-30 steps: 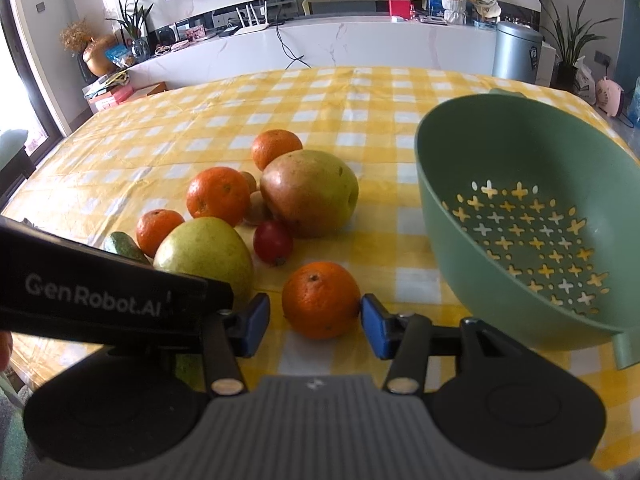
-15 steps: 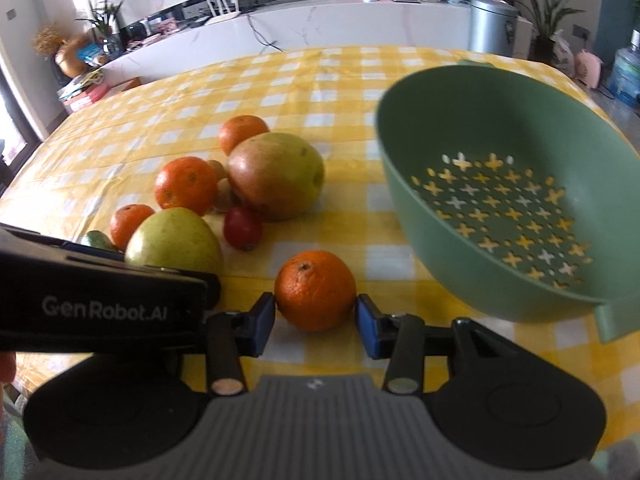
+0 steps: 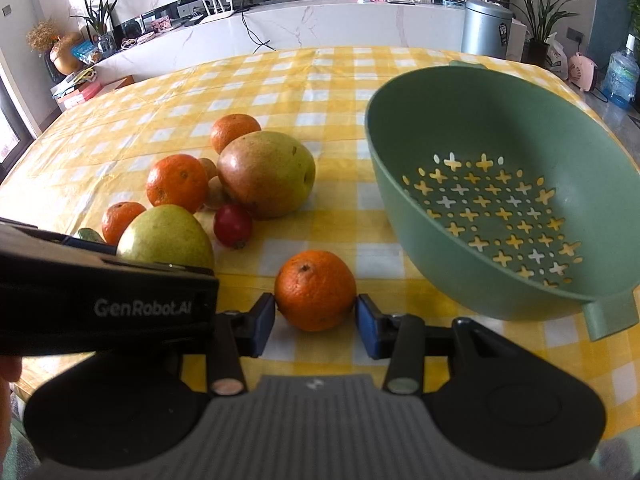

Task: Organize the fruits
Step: 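Close the right gripper on the tangerine while the left gripper closes on the pear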

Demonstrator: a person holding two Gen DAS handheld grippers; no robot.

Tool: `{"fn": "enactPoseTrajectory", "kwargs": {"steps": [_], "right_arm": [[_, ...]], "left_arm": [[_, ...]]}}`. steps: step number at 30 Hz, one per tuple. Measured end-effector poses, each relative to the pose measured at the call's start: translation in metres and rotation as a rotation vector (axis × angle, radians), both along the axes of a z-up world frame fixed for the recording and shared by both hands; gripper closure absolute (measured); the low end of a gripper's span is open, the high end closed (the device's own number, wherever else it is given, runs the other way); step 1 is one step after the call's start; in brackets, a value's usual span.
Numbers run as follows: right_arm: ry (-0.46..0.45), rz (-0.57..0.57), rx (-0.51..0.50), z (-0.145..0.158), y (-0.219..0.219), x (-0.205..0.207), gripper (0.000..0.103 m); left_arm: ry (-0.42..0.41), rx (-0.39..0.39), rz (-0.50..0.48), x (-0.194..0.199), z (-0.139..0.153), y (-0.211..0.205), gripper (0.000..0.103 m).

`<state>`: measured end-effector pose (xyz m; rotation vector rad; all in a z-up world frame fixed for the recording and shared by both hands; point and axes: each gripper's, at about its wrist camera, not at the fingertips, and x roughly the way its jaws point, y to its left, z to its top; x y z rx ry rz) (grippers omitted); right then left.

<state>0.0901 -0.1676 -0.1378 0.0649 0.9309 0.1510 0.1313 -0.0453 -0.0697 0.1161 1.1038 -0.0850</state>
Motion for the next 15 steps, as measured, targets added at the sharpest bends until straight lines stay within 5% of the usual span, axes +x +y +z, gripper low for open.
{"fn": "enactPoseTrajectory", "kwargs": {"steps": [15], "right_arm": [[-0.06, 0.007, 0.024, 0.009, -0.003, -0.01, 0.063]], "left_arm": [[-0.048, -0.023, -0.012, -0.016, 0.021, 0.0, 0.031]]}}
